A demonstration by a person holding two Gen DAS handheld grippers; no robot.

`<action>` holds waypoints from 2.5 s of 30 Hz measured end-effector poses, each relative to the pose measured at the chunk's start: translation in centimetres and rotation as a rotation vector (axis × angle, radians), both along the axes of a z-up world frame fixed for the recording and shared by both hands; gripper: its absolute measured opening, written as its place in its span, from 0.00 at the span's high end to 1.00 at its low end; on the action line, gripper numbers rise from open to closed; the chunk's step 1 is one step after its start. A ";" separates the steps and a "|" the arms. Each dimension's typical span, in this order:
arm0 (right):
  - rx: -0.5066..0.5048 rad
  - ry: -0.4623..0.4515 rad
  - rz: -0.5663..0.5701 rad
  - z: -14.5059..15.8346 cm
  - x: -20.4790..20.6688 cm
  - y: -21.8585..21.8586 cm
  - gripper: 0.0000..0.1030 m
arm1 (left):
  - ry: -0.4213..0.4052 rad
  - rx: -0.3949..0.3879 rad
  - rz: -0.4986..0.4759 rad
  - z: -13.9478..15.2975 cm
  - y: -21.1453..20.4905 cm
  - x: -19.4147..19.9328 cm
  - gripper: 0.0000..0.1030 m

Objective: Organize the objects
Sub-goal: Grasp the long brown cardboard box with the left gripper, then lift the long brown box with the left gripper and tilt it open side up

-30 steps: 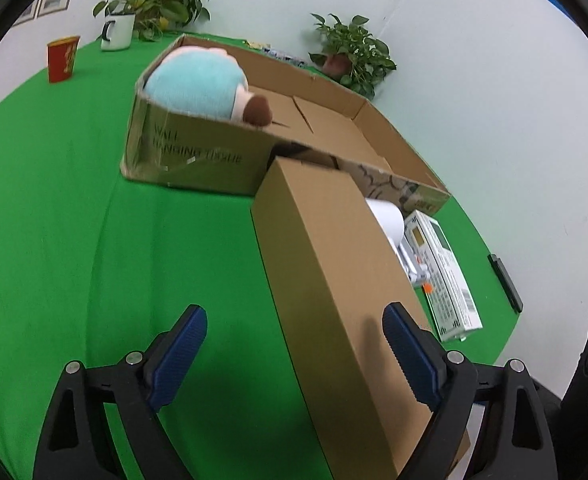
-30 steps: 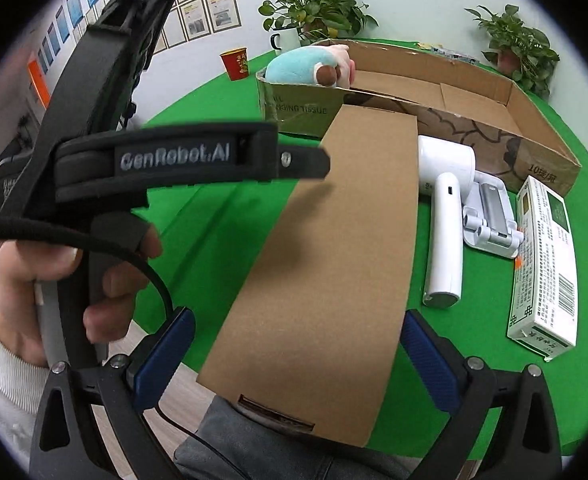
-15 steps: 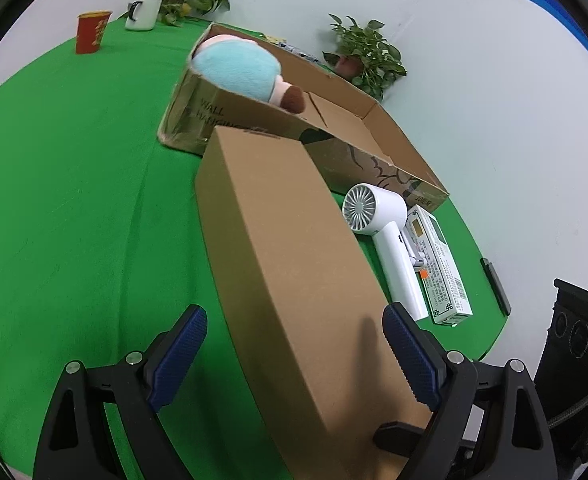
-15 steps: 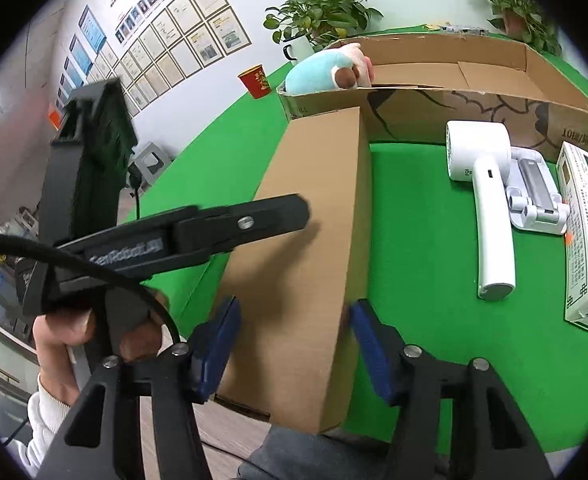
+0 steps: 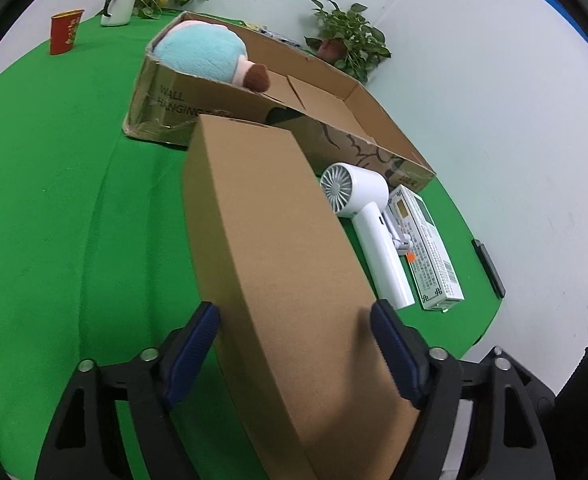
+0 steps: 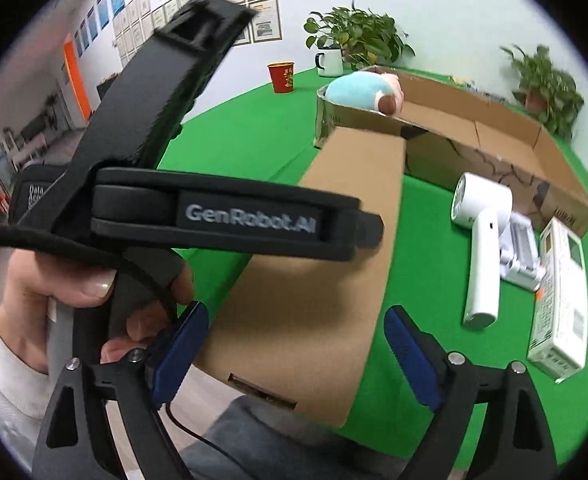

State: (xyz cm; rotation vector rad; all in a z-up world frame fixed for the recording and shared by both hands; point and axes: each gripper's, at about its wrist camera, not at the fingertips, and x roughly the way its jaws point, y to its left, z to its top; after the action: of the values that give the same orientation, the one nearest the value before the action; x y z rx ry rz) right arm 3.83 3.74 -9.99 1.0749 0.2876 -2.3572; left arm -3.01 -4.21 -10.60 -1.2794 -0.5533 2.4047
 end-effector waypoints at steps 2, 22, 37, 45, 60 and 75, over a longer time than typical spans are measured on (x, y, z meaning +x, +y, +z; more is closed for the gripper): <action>0.012 -0.005 -0.003 -0.1 -0.5 -0.2 0.05 | -0.006 0.034 -0.011 -0.1 0.0 -0.1 0.30; -0.276 -0.142 -0.065 -0.3 -2.8 3.8 0.58 | -0.041 0.084 0.064 -1.7 -3.1 0.4 0.21; 0.044 0.040 0.041 -1.1 1.2 -1.5 0.06 | -0.034 0.093 0.022 -1.5 -2.2 0.4 0.31; -0.086 0.006 -0.003 -0.8 0.2 0.2 0.07 | -0.025 0.124 0.041 -1.6 -3.1 1.0 0.26; -0.556 -0.309 -0.009 -2.3 -2.3 4.4 0.08 | 0.033 0.024 0.041 0.8 -1.6 1.4 0.36; -0.499 -0.149 -0.047 0.5 -1.6 6.9 0.07 | 0.101 0.020 0.035 3.7 0.0 1.0 0.38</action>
State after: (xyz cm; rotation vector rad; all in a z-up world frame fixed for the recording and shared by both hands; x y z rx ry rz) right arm 2.20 10.60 -9.48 1.0033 -0.3667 -2.1995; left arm -2.06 -4.23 -6.95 -1.1418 -0.5735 2.4700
